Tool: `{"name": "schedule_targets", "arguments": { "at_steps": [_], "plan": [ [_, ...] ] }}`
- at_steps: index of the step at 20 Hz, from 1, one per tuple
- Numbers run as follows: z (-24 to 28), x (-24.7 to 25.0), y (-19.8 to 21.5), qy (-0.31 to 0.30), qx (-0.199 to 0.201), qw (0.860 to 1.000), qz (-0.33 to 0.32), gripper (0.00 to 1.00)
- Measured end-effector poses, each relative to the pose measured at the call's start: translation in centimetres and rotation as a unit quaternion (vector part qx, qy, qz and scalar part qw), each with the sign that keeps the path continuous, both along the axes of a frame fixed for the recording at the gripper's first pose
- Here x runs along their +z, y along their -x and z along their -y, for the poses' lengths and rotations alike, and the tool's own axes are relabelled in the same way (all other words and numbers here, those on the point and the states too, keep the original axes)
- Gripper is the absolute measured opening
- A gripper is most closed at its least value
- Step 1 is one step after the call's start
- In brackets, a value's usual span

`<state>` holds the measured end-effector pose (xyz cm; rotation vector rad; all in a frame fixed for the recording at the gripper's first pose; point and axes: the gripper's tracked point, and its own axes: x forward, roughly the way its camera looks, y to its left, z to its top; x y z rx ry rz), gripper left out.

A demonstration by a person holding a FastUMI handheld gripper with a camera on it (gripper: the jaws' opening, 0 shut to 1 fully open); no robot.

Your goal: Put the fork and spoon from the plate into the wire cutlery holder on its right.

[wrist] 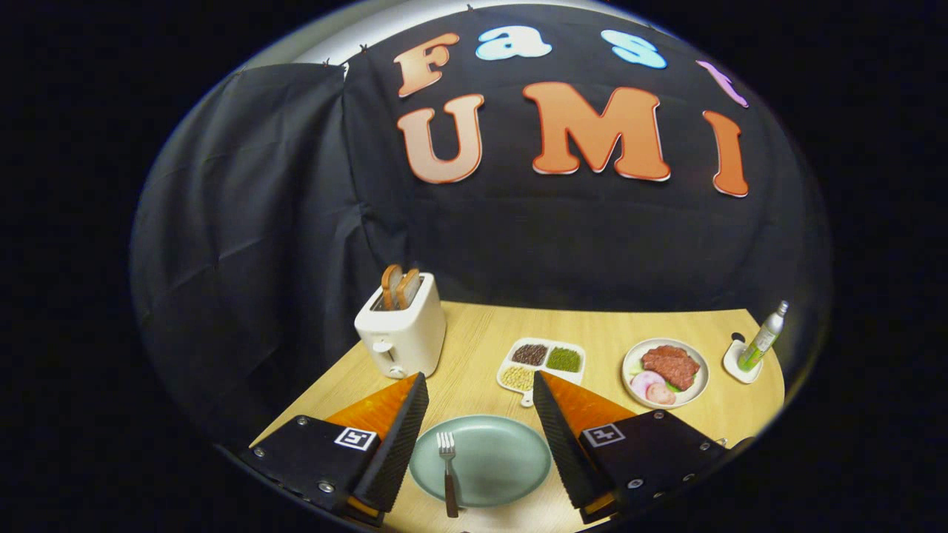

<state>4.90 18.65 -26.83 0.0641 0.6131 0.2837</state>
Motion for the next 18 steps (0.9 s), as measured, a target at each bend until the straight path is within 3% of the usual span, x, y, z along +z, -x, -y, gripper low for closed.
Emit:
{"name": "schedule_targets", "arguments": {
  "at_steps": [5, 10, 13, 16, 18],
  "plan": [
    [-2.6, -8.0, 3.1, 0.048, 0.066, 0.986, -0.145, 0.86],
    [-3.7, -14.6, 6.3, 0.090, 0.126, 0.953, -0.261, 0.84],
    [-4.3, -17.5, 7.4, 0.099, 0.126, 0.935, -0.317, 0.80],
    [-3.8, -19.8, 7.1, 0.134, 0.125, 0.919, -0.350, 0.65],
    [-3.1, -21.2, 8.2, 0.163, 0.125, 0.899, -0.387, 0.54]
  ]
}}
